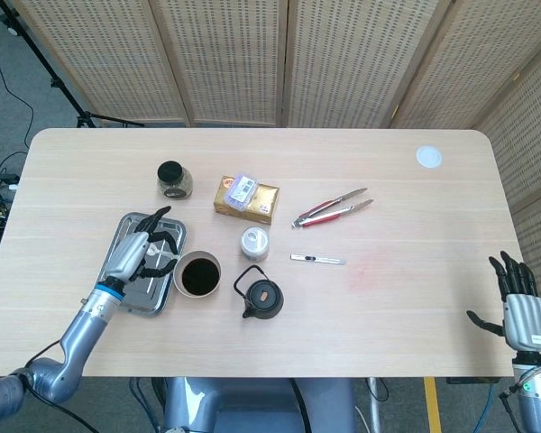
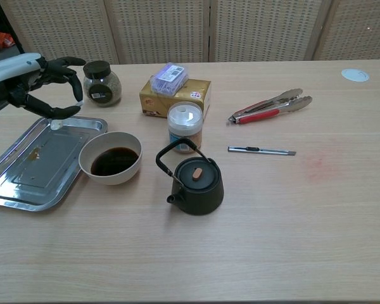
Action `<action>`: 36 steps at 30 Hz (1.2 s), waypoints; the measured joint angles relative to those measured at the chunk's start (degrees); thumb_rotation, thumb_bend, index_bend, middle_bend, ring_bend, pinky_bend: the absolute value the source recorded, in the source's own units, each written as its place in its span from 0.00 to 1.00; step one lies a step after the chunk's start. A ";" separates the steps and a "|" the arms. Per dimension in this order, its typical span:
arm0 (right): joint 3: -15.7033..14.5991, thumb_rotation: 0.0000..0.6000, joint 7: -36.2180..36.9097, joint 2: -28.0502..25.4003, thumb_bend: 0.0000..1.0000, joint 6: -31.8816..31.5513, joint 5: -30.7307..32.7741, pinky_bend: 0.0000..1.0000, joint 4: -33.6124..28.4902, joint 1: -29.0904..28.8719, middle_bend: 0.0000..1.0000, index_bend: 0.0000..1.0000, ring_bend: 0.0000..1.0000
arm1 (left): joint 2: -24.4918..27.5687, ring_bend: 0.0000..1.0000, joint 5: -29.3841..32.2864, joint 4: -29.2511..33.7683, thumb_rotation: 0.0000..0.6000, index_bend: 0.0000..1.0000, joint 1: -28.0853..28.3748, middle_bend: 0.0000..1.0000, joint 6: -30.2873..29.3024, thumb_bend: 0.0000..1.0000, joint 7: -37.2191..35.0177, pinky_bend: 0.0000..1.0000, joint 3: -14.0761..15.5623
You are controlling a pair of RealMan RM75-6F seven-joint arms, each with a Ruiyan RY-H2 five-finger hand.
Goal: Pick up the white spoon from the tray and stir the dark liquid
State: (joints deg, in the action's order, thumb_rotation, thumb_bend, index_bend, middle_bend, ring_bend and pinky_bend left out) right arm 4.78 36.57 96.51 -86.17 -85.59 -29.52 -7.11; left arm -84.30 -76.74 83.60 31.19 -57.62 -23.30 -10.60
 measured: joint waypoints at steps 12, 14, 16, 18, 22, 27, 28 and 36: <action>0.30 1.00 0.83 -0.12 0.00 0.14 0.28 0.00 -0.33 0.01 0.00 0.02 0.00 | 1.08 0.00 -11.60 1.47 1.00 0.64 0.56 0.00 -2.35 0.37 -32.66 0.00 3.23; 0.30 1.00 0.92 -0.13 0.00 0.21 0.29 0.00 -0.33 0.02 0.00 0.02 0.00 | 0.11 0.00 -12.42 -0.14 1.00 0.64 1.23 0.00 -2.29 0.37 -36.33 0.00 3.72; 0.27 1.00 0.96 -0.12 0.00 0.13 0.23 0.00 -0.31 0.03 0.00 0.02 0.00 | -1.65 0.00 -12.33 -2.19 1.00 0.64 1.75 0.00 -2.18 0.37 -37.99 0.00 3.85; 0.29 1.00 1.09 -0.13 0.00 0.18 0.27 0.00 -0.33 0.05 0.00 0.02 0.00 | -3.46 0.00 -11.52 -4.12 1.00 0.64 2.13 0.00 -1.96 0.38 -38.60 0.00 3.75; 0.46 1.00 1.53 -0.22 0.00 0.27 0.45 0.00 -0.45 0.08 0.00 0.02 0.00 | -7.23 0.00 -8.73 -8.12 1.00 0.65 2.84 0.00 -1.24 0.38 -40.01 0.00 3.05; 0.44 1.00 1.75 -0.26 0.00 0.60 0.47 0.00 -0.55 0.04 0.00 0.02 0.00 | -10.06 0.00 -7.20 -11.03 1.00 0.65 3.59 0.00 -0.32 0.38 -41.47 0.00 2.41; 0.45 1.00 1.80 -0.26 0.00 0.66 0.48 0.00 -0.56 0.03 0.00 0.02 0.00 | -10.67 0.00 -7.05 -11.66 1.00 0.65 3.80 0.00 -0.06 0.38 -41.50 0.00 2.39; 0.59 1.00 2.50 -0.48 0.00 1.09 0.69 0.00 -0.78 0.01 0.00 0.02 0.00 | -14.28 0.00 -6.02 -15.59 1.00 0.66 4.64 0.00 0.92 0.38 -41.23 0.00 2.30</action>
State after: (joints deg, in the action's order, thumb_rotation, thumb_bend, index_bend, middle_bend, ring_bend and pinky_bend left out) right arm 5.36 39.06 96.03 -85.08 -84.90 -30.29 -7.10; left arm -98.58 -82.76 68.01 35.83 -56.70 -64.52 -8.30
